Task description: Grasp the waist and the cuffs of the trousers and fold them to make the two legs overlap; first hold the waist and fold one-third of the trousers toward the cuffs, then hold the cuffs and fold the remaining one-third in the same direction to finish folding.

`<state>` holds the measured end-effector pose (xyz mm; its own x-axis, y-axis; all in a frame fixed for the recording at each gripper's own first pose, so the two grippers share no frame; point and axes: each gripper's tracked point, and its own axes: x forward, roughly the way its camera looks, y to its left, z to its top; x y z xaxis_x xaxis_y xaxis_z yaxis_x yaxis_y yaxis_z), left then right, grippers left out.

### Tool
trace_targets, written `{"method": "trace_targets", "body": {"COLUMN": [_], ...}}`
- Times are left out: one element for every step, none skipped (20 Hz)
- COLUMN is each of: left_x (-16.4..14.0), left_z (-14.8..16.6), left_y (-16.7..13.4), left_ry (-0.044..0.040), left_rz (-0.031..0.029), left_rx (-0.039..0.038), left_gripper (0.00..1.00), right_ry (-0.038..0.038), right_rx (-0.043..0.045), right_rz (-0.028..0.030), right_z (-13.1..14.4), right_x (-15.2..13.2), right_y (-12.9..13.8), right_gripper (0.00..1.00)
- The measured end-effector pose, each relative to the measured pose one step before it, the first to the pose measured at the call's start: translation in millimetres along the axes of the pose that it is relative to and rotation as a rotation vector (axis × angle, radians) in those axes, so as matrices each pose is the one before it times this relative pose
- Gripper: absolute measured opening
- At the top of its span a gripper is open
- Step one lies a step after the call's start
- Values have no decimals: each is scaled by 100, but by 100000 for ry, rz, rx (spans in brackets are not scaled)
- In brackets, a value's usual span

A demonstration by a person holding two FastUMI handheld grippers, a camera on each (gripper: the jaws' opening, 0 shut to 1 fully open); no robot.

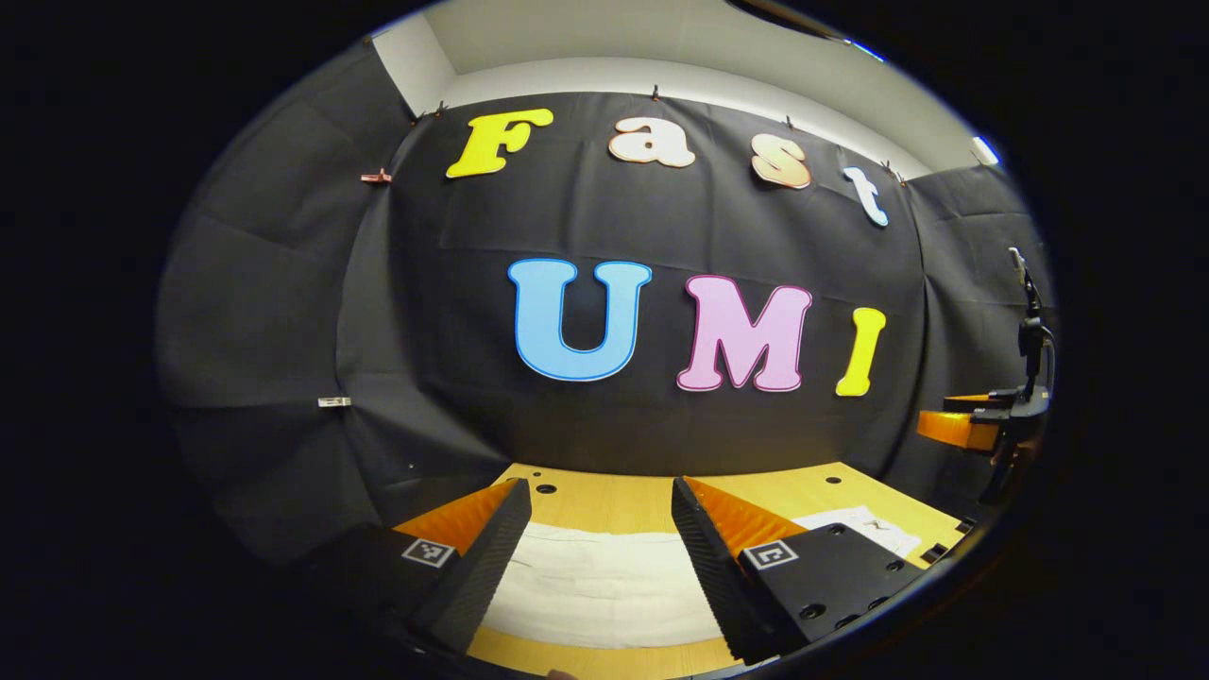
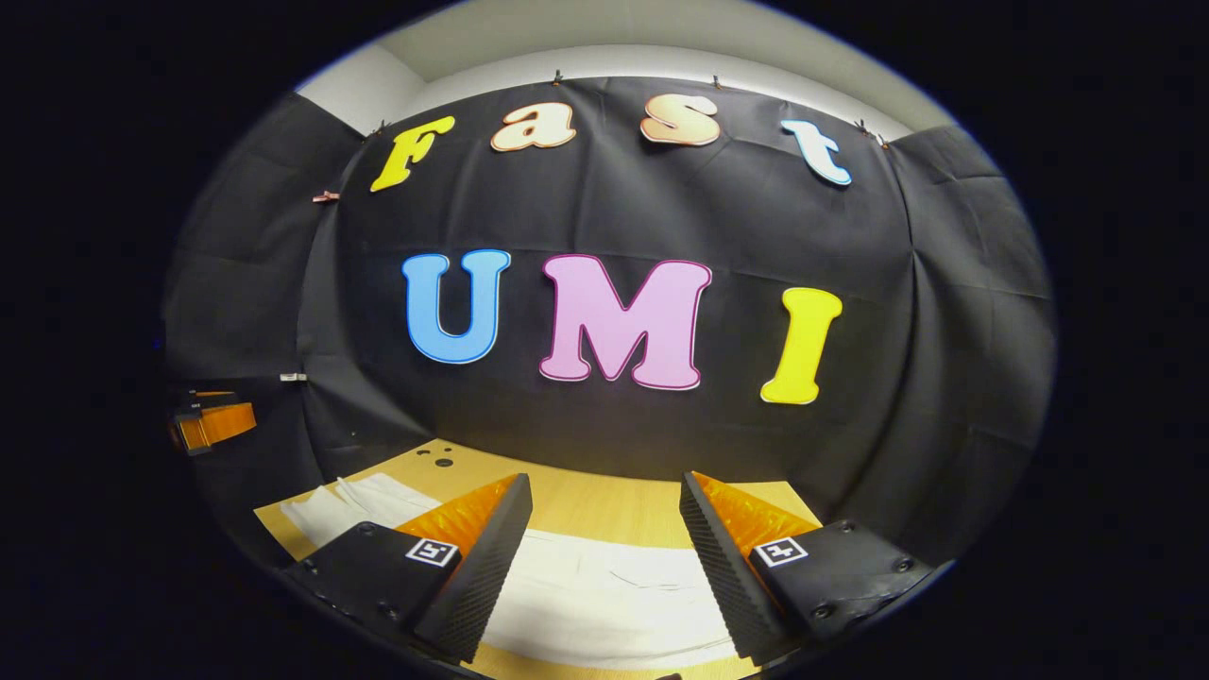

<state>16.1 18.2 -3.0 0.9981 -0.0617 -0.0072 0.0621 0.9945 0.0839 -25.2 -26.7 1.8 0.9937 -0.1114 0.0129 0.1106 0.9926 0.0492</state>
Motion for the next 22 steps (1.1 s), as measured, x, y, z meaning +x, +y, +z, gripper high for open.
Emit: {"method": "trace_targets", "body": {"left_x": [75,88,164,203,188,252,155,158,313,386,291,379,309,534,579,690,590,445,672,616,630,643], "left_z": [-120,-375,-422,-671,-831,-1255,-1327,-1348,-1625,-2084,-1892,-2022,-1798,-1579,-1387,-1325,-1090,-870,-799,-669,-824,-790], "left_y": [41,352,605,819,615,525,712,269,48,-503,-606,-492,-561,-576,-652,-723,-667,-493,-596,-638,-607,-693], "left_ry": [500,351,892,1166,1604,2044,2057,2602,2947,3151,2980,3101,3340,2345,1601,2306,1578,1513,1356,1231,850,1238], "left_rz": [-1331,-830,-478,-606,-1387,-1431,-1150,-1874,-2875,-4108,-4053,-3563,-3491,-2759,-2560,-3058,-2778,-2983,-2808,-2734,-2597,-2888], "left_rx": [1577,2543,3406,4347,5459,6703,7867,9086,9682,9135,8719,8232,7923,6998,5549,3799,3336,3481,3995,4071,3626,2824], "left_gripper": [95,95,95,94,95,94,95,98,97,96,97,97,96,97,96,96,96,96,97,96,96,97], "right_ry": [191,-143,-49,187,421,574,416,421,336,244,432,443,310,264,199,331,473,395,382,348,404,390], "right_rx": [-83,-279,-551,-510,-741,-701,-645,-587,-414,-458,-395,-355,-389,-477,-405,-266,-147,-101,-252,-448,-666,-620], "right_rz": [-665,-632,-879,-564,-658,-660,-768,-871,-843,-981,-902,-801,-918,-1103,-1041,-910,-852,-853,-856,-725,-734,-806], "right_z": [43,53,40,-54,-159,-124,-143,-21,-62,-25,-19,-134,-79,-59,-18,-57,-208,-43,-99,0,-110,-87], "right_x": [-23,-80,-183,-103,-164,-122,-153,-184,-142,-85,-155,-119,-136,-161,-147,-77,-56,-87,-68,-26,-53,-48], "right_y": [-176,-203,-213,-178,-166,-189,-219,-278,-275,-270,-263,-204,-258,-319,-263,-224,-165,-167,-233,-155,-189,-254], "right_gripper": [98,98,98,97,97,97,97,97,97,97,98,97,98,98,97,98,98,97,97,98,98,98]}}
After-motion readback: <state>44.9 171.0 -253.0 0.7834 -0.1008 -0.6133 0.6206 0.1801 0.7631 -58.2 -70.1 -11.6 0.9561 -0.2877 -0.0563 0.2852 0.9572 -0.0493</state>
